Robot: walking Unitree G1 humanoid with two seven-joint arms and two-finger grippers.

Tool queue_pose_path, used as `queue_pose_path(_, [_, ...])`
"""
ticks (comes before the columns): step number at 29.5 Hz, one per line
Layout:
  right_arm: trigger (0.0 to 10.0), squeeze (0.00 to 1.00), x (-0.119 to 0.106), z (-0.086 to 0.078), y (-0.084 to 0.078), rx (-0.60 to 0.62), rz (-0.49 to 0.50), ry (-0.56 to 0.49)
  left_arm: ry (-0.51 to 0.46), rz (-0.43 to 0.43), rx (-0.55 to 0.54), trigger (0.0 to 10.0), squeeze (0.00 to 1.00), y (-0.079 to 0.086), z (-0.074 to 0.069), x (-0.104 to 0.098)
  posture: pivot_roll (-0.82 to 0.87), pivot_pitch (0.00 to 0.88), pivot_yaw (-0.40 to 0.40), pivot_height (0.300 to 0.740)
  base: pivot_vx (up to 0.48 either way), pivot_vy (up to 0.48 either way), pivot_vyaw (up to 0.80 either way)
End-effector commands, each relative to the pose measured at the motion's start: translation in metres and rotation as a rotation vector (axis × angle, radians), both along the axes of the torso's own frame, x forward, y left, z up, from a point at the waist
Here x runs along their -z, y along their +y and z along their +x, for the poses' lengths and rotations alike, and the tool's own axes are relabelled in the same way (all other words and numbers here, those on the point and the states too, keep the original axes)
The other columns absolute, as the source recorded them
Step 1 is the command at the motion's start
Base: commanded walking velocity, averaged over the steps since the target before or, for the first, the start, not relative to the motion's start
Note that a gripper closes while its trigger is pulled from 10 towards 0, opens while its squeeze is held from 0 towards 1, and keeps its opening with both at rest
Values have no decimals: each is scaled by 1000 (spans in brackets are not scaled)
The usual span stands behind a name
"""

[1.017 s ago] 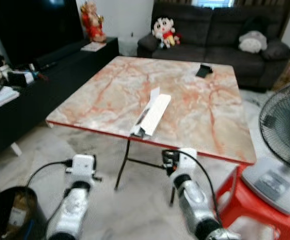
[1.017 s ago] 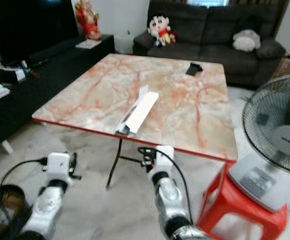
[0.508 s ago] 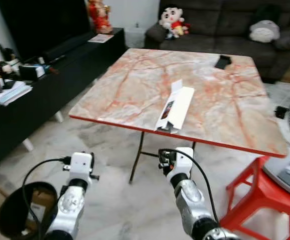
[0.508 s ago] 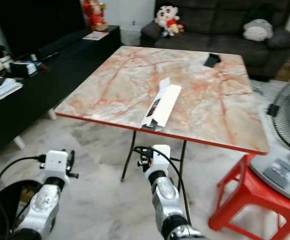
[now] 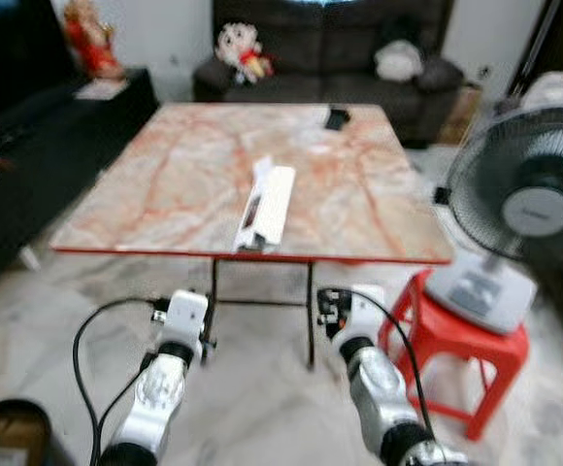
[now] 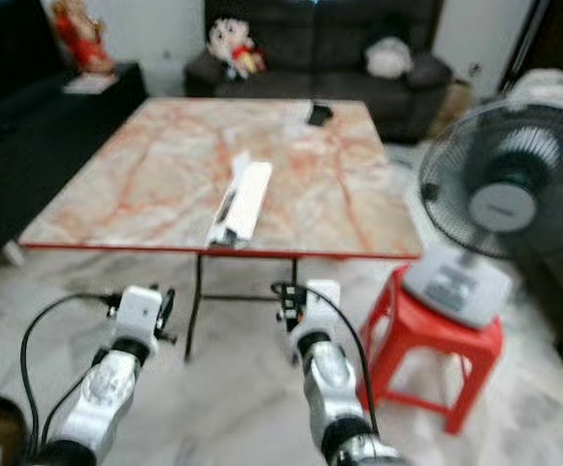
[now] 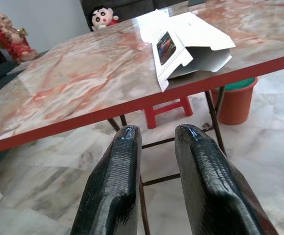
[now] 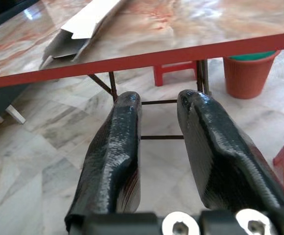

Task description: Picking trash to rubbish bin

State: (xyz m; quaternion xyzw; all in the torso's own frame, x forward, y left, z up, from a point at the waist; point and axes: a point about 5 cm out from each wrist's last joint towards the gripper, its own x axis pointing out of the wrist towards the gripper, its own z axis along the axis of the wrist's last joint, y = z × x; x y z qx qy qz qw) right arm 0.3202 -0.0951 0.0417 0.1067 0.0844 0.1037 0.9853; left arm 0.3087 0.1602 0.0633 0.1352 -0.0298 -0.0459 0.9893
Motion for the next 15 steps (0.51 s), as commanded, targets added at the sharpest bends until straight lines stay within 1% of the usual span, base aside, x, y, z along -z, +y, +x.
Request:
queue_pose_path(1, [10000, 0, -4, 2, 7, -18, 6, -16, -16, 17, -22, 10000, 0, 5, 2, -4, 47, 0, -3, 740, 0, 0, 0])
queue_pose_path(2, [10000, 0, -4, 2, 8, -21, 6, -16, -18, 16, -24, 10000, 0, 5, 2, -5, 47, 0, -3, 740, 0, 0, 0])
queue_pose_path(8, [10000, 0, -5, 2, 10, -38, -15, -22, -24, 25, -27, 10000, 0, 5, 3, -6, 47, 0, -3, 740, 255, 0, 0])
queue_pose_path(11, [10000, 0, -6, 2, 11, -48, -32, -34, -25, 32, -33, 10000, 0, 5, 3, -6, 47, 0, -3, 740, 360, 0, 0])
queue_pose_path(14, [10000, 0, -5, 1, 11, -48, -30, -32, -25, 42, -36, 10000, 0, 6, 3, -6, 48, 0, -3, 740, 405, 0, 0])
queue_pose_path(15, [10000, 0, -5, 1, 11, -38, -12, -25, -25, 49, -40, 10000, 0, 6, 3, -6, 47, 0, -3, 740, 472, 0, 0])
